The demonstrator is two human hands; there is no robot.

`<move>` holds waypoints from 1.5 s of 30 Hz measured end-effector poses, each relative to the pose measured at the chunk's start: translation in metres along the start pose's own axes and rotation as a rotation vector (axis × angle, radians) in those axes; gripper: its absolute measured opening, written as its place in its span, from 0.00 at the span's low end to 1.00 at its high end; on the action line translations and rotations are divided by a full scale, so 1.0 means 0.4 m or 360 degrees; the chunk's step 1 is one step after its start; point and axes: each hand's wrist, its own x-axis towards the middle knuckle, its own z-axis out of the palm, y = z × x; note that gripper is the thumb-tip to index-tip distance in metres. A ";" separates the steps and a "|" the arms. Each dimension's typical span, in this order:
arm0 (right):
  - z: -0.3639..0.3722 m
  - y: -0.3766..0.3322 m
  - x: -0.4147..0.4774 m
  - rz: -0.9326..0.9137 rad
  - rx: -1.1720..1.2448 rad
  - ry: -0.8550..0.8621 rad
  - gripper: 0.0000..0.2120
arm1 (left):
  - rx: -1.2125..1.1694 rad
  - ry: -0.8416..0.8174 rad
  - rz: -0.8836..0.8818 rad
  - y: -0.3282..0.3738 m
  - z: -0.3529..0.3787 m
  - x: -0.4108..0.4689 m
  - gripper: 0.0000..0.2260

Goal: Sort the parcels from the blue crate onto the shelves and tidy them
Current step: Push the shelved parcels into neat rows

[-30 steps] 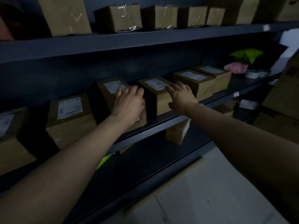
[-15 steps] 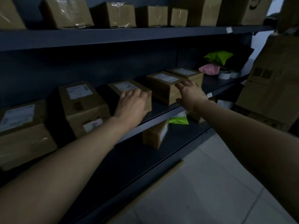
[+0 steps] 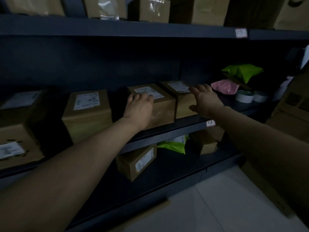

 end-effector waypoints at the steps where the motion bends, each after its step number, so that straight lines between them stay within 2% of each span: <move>1: 0.013 0.024 0.018 -0.0009 0.0019 -0.0015 0.36 | 0.0018 -0.0001 -0.0017 0.013 0.012 0.024 0.28; 11: 0.124 0.128 0.141 -0.0052 0.0383 -0.0304 0.47 | 0.0246 -0.0137 -0.0177 0.066 0.110 0.138 0.35; 23: 0.188 0.094 0.183 -0.0095 0.0463 -0.0166 0.44 | 0.0236 -0.0156 -0.0262 -0.017 0.127 0.122 0.38; 34: 0.184 0.051 0.180 -0.0090 0.0346 -0.0083 0.40 | 0.0215 -0.0190 -0.0276 -0.034 0.122 0.115 0.38; 45: 0.163 0.069 0.169 -0.0103 0.0253 -0.0122 0.39 | 0.0204 -0.0205 -0.0254 -0.043 0.118 0.111 0.39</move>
